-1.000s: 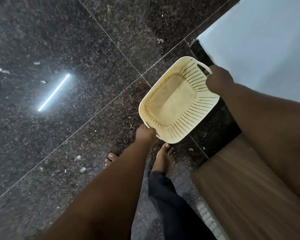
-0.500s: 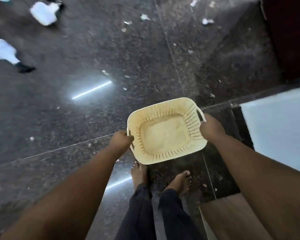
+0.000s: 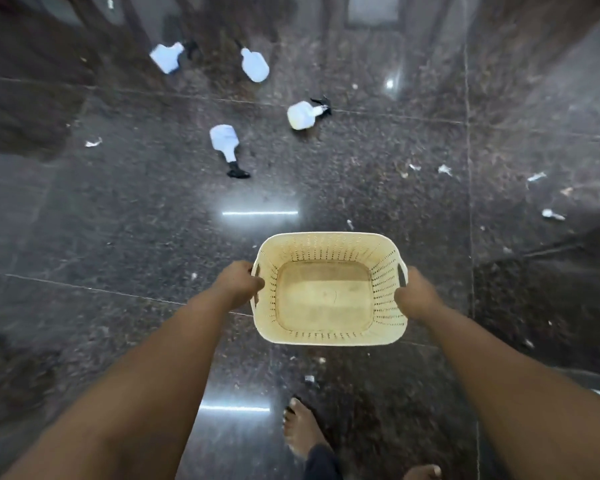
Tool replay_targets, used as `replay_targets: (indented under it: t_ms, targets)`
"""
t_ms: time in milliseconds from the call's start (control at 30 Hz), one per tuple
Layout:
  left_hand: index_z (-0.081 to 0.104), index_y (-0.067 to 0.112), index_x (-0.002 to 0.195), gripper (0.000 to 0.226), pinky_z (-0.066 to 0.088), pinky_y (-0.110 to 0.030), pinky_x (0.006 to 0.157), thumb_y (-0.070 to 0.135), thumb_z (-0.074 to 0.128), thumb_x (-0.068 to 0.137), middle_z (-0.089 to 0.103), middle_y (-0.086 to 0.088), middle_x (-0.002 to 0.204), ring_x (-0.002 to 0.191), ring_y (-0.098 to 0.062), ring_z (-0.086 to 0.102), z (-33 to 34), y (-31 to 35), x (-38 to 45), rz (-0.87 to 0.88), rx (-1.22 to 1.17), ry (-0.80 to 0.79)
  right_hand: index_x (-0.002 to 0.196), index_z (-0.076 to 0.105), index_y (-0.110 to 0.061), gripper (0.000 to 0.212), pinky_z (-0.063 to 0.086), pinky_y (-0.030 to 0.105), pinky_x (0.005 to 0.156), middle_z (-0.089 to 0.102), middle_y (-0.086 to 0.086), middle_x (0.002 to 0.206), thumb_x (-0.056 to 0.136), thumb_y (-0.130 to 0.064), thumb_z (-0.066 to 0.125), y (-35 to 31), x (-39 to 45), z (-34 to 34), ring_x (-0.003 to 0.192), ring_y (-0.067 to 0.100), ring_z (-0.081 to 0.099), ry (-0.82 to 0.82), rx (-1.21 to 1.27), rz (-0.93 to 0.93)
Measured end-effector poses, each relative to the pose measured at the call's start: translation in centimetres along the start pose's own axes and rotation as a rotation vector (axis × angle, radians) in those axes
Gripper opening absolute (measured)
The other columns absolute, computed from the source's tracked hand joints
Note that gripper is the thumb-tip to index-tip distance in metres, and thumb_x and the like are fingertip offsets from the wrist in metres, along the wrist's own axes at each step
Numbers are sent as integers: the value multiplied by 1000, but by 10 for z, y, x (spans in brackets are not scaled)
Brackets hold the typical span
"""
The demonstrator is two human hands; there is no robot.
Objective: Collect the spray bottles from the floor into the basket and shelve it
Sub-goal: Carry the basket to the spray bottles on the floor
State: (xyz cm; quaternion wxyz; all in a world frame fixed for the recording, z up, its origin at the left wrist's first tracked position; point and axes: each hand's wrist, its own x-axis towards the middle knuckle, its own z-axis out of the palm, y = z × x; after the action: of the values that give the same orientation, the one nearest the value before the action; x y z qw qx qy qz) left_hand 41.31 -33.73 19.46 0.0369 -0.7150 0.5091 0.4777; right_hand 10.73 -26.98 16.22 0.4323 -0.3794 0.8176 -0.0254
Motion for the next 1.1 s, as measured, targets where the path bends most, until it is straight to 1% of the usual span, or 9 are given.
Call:
replay_targets:
  t_ms: [167,233,433,533,600,700,867,967,1100]
  targets:
    - [66,6,105,28,54,-38,75,5,55,79,70,-14,96,86,-31,67,-49,-13,29,-10,-27,14,123,48,-13,39,39,25,54,58,7,101,86,-3,44,-60,25,19,83,23,54,4,-3,26]
    - [67,7,103,28,55,-38,74,4,55,79,71,-14,95,85,-30,68,-64,-15,48,-19,-11,-4,120,49,-13,36,34,23,48,56,4,94,86,-2,44,-78,41,29,77,20,53,2,8,36]
    - [66,6,85,15,50,-29,62,3,53,77,71,-13,85,70,-23,65,-119,7,136,-43,90,-62,111,56,-12,32,49,30,62,66,8,100,84,-1,44,-137,114,47,84,23,62,-27,65,83]
    - [59,15,72,16,44,-25,54,2,52,78,66,-5,75,62,-15,59,-147,37,213,-58,157,-80,114,53,-14,35,47,31,63,64,6,100,83,-1,43,-178,179,54,81,22,57,-40,117,125]
    - [64,14,81,19,47,-28,62,2,50,78,68,-7,83,73,-21,63,-160,54,243,-33,234,-90,122,47,-14,39,43,31,60,55,3,94,85,-3,44,-202,203,45,81,23,53,-39,104,98]
    - [68,10,98,26,51,-34,76,3,50,80,72,-11,97,90,-28,66,-178,79,302,-24,265,-139,126,42,-13,41,43,33,66,51,4,95,85,-6,44,-232,247,33,85,26,54,-40,70,145]
    - [64,13,103,26,51,-33,76,8,50,82,69,-9,100,92,-28,64,-202,115,357,-1,226,-214,127,40,-10,42,47,37,65,58,11,100,86,-8,46,-263,273,19,88,30,59,-12,88,297]
    - [66,16,92,23,50,-31,72,9,49,80,70,-6,95,88,-24,64,-215,131,388,19,243,-314,126,45,-10,39,48,35,65,62,11,104,87,-10,45,-273,279,20,90,29,61,-36,101,369]
    - [56,21,71,14,49,-32,68,11,46,75,65,-4,83,80,-23,62,-228,153,451,62,288,-393,107,63,-9,27,56,38,69,70,9,89,84,-9,48,-291,295,28,80,25,67,-47,120,467]
